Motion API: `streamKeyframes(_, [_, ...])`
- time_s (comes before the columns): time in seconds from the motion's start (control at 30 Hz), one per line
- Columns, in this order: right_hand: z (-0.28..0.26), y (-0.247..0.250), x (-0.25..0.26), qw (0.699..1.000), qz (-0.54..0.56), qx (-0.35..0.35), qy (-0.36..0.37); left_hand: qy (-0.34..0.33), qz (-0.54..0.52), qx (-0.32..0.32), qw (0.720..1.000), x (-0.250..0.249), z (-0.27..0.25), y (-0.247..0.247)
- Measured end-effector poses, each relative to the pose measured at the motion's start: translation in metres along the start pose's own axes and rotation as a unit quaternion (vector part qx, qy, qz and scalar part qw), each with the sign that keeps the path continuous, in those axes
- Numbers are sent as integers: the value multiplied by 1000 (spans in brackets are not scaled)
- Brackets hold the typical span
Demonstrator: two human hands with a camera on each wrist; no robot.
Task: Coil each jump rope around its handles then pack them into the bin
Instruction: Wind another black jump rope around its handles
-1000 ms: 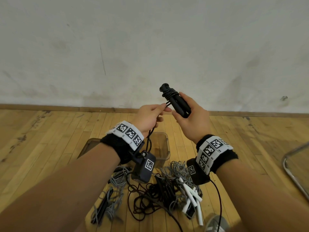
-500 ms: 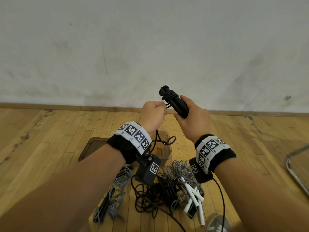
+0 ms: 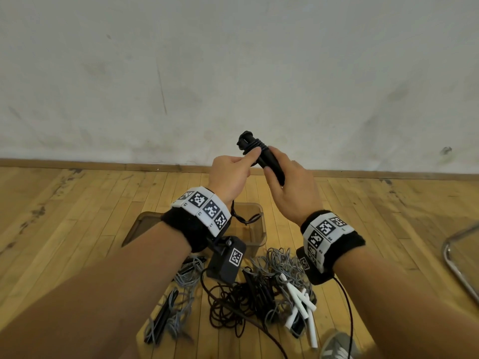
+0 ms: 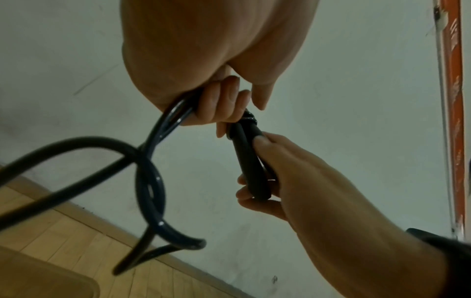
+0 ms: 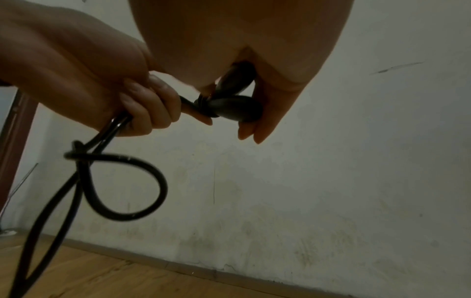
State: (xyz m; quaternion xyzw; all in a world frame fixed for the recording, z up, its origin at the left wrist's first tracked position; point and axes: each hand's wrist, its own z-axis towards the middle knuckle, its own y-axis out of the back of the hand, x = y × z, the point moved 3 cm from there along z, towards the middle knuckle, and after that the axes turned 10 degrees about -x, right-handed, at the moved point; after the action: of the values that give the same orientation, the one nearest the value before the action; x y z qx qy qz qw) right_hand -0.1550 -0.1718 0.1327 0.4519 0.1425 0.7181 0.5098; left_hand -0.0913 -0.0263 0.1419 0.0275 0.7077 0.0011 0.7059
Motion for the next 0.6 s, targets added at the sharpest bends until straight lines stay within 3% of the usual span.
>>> streamKeyframes(0.2, [-6, -2, 6, 996, 76, 37, 9, 26, 0, -34, 999, 3, 1, 5])
streamKeyframes(0.33, [-6, 0, 11, 982, 180, 40, -40, 24, -11, -27, 999, 6, 3, 5])
streamKeyframes(0.4, [-6, 2, 11, 944, 299, 61, -126, 25, -26, -6, 999, 3, 3, 2])
streamKeyframes(0.5, [-7, 4, 12, 855, 427, 118, -270, 18, -20, 36, 999, 0, 0, -1])
streamKeyframes(0.53, [-8, 4, 13, 848, 431, 135, -278, 14, -24, 54, 998, 0, -1, -2])
streamKeyframes(0.6, [-8, 6, 11, 868, 408, 139, -246, 2, -30, 83, 996, 1, -3, -4])
